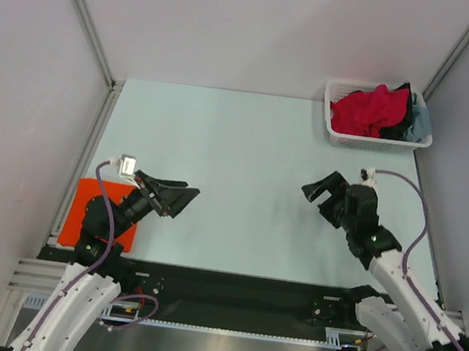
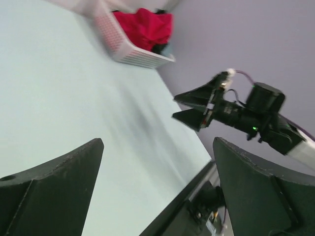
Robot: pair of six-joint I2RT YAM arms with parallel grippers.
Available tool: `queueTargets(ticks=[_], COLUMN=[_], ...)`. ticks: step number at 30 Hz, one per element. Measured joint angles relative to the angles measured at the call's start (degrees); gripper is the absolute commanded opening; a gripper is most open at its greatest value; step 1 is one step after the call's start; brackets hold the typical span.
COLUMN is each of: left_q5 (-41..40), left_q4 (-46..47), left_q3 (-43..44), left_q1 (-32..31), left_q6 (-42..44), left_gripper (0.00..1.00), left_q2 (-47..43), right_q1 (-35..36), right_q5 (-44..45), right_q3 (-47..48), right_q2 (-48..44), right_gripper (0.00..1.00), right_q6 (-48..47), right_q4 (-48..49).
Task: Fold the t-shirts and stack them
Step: Grab the tshirt from the pile
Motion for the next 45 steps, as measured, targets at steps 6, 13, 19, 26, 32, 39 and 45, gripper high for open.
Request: queueTargets(ticks=[6, 13, 19, 26, 32, 39, 45], left_q5=[-12.4, -16.4, -15.1, -12.4, -11.5, -10.3, -9.2], left_q4=[-21.3, -35.9, -37.5, -35.2, -33.6, -31.8, -33.0], left_q3=[13.4, 24.0, 25.0, 24.2, 22.1, 21.8, 21.8], left_q1=[0.1, 0.4, 1.8, 2.5, 2.6, 2.6, 2.7], left_q6=[3.1, 7.3, 7.7, 6.2, 4.5, 4.0, 4.2], left_gripper=[1.0, 1.0, 0.96, 0.87, 0.86, 0.84, 0.82], left_q2=[9.6, 20.3, 21.0, 22.9, 25.0, 25.9, 25.5], right_q1=[-8.9, -19.3, -20.5, -22.4, -22.3, -22.2, -21.4], right_q5=[2.5, 8.8, 15.5, 19.3, 22.7, 23.3, 26.9], right_q3=[18.0, 45.4, 70.9, 86.7, 86.3, 86.8, 92.2], right_q2=[21.0, 45.8, 65.2, 78.8, 79.4, 82.2, 83.8], right_gripper=[1.0, 0.93, 0.83, 0.77, 0.63, 0.0, 0.0], right_q6=[-12.2, -21.4, -28.5, -31.3, -33.9, -37.7, -39.4], right_q4=[-0.2, -0.5, -0.1, -6.5, -9.4, -6.4, -9.2])
